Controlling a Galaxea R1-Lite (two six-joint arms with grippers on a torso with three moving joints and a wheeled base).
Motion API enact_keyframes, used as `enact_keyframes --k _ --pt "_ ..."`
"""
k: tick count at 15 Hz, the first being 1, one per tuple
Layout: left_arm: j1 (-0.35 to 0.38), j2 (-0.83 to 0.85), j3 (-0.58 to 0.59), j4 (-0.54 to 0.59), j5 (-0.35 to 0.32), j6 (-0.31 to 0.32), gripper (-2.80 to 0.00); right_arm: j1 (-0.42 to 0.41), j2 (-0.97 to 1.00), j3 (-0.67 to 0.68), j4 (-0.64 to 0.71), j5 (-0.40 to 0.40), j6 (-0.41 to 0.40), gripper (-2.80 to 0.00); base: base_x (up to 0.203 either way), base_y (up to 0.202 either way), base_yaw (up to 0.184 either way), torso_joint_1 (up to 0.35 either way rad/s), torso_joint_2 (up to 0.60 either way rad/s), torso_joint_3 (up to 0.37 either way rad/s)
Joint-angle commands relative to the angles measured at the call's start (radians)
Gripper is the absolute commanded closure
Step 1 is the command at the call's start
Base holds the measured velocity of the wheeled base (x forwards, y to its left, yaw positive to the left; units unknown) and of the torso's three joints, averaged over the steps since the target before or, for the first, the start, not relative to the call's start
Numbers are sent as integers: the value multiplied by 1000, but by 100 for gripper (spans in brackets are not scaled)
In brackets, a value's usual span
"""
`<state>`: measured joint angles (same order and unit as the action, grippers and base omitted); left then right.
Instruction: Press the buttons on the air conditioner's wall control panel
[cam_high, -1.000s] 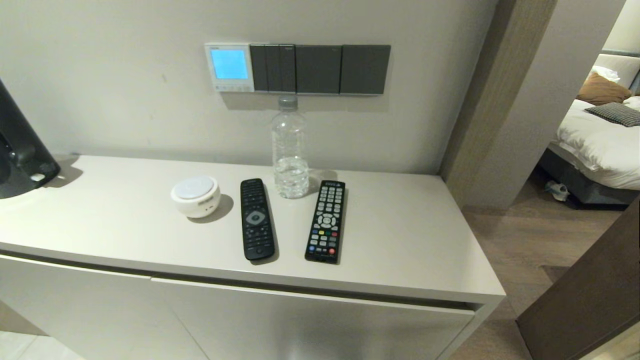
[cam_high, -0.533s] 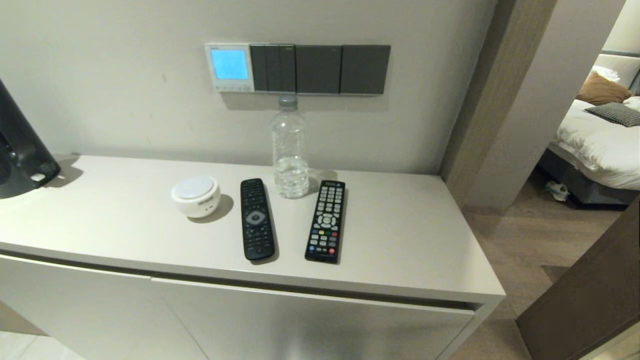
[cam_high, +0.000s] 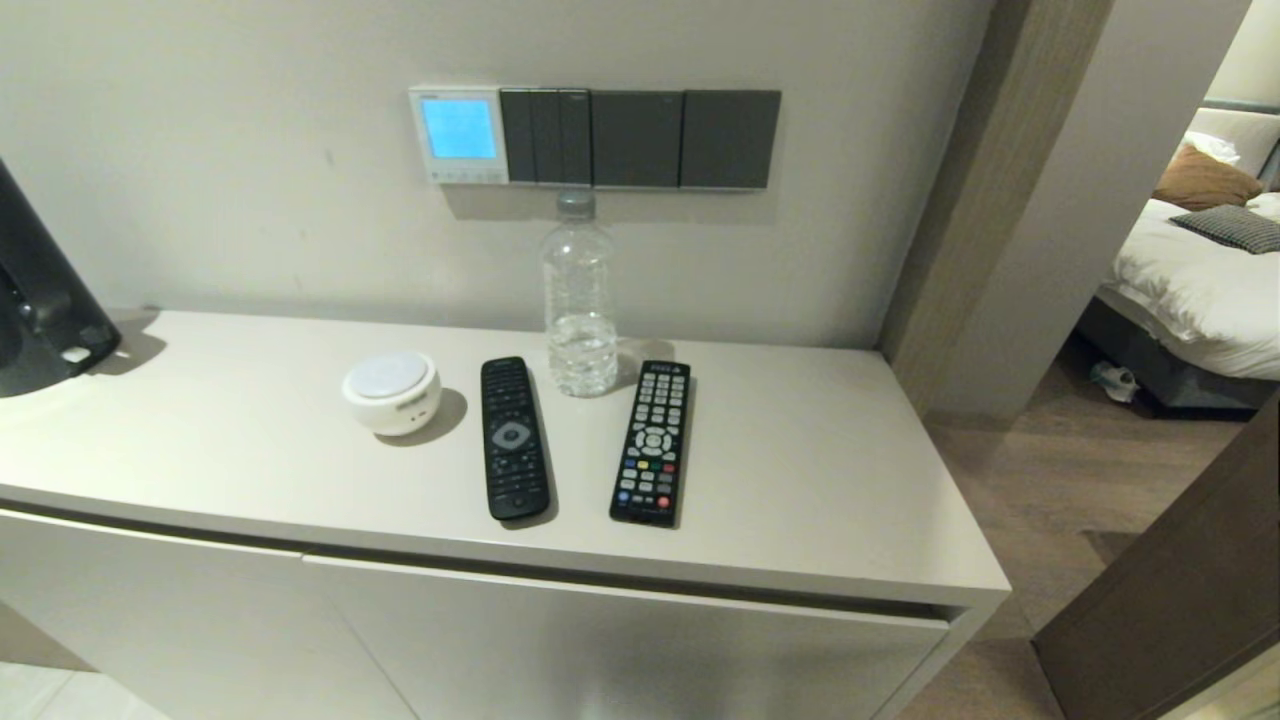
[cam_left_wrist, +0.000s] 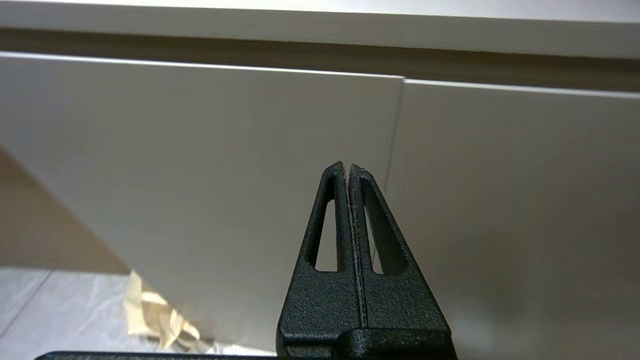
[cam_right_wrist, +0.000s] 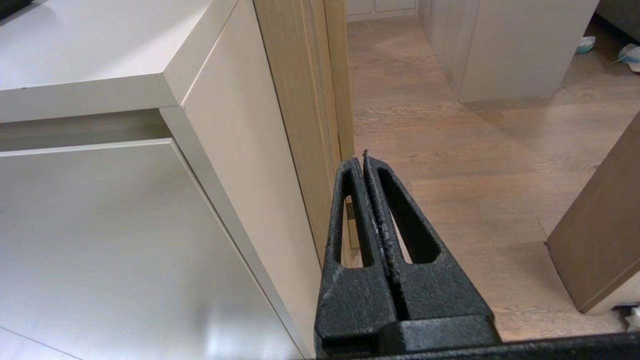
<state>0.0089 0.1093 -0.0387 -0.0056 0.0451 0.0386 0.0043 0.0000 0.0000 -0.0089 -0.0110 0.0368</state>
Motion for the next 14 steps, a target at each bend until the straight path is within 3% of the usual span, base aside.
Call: enact_keyframes --k 1,3,14 --pt "1 -76 18 5 -32 15 0 0 2 2 0 0 0 0 0 0 0 0 0 0" --pt "0 -109 28 45 -56 23 0 0 2 2 0 0 0 0 0 0 0 0 0 0" --pt "2 -106 36 22 -62 41 0 0 2 2 0 0 0 0 0 0 0 0 0 0"
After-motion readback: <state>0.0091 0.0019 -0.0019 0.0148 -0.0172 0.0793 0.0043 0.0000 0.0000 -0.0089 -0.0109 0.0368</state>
